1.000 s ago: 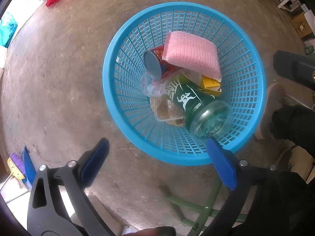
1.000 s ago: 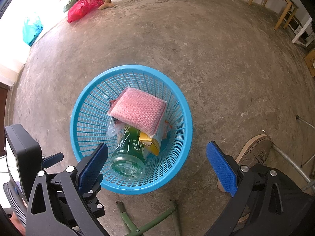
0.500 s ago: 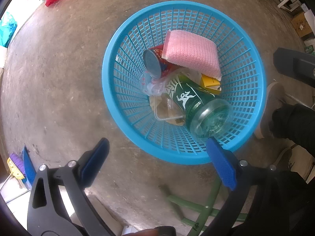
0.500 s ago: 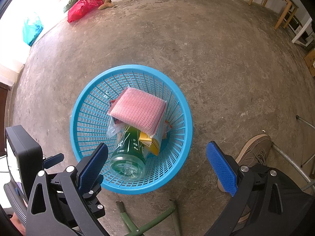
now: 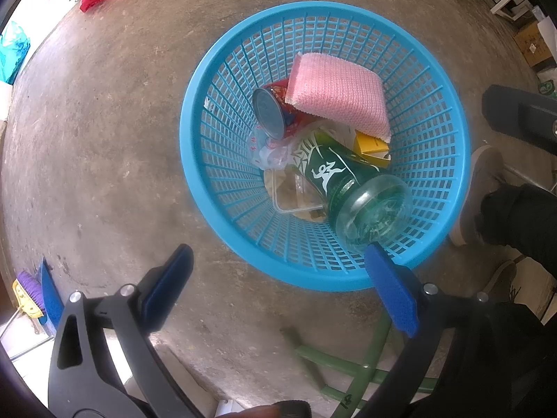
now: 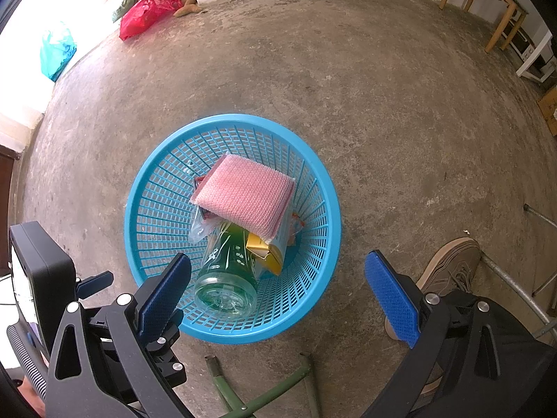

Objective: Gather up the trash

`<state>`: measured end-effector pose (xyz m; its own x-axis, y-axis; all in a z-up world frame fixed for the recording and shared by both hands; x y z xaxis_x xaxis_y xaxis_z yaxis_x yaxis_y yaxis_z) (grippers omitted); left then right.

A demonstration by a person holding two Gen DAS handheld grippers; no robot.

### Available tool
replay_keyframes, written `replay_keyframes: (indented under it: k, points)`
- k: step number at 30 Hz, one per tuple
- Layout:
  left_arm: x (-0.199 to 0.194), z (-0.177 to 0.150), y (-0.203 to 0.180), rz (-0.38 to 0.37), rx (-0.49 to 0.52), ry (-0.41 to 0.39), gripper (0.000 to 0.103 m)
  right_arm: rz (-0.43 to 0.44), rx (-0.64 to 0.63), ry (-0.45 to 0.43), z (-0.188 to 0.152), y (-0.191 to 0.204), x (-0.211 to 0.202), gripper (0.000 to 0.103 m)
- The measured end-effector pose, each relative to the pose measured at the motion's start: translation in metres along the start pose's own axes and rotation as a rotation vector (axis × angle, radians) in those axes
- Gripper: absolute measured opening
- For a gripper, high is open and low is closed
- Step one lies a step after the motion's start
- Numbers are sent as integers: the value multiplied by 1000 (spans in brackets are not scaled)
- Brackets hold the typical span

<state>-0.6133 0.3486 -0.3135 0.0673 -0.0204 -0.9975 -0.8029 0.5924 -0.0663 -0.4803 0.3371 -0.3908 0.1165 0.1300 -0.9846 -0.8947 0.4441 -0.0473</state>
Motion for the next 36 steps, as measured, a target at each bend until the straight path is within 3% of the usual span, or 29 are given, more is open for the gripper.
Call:
replay_keyframes:
  k: [36]
  points:
    - [-4, 5, -2, -10, 13, -5, 95, 1, 1, 1, 0, -1, 0, 97]
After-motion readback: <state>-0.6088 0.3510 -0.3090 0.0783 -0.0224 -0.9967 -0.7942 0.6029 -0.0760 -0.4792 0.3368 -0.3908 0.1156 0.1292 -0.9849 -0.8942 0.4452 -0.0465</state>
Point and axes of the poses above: each gripper's, at about its wrist camera, not at the fingertips, and x roughly the way its jaws point, y to its left, z to its top, the point moved 9 cm from there along x, roughly the way its jaws point, and after that the axes turned 3 degrees about -z, right-handed, at the moved point
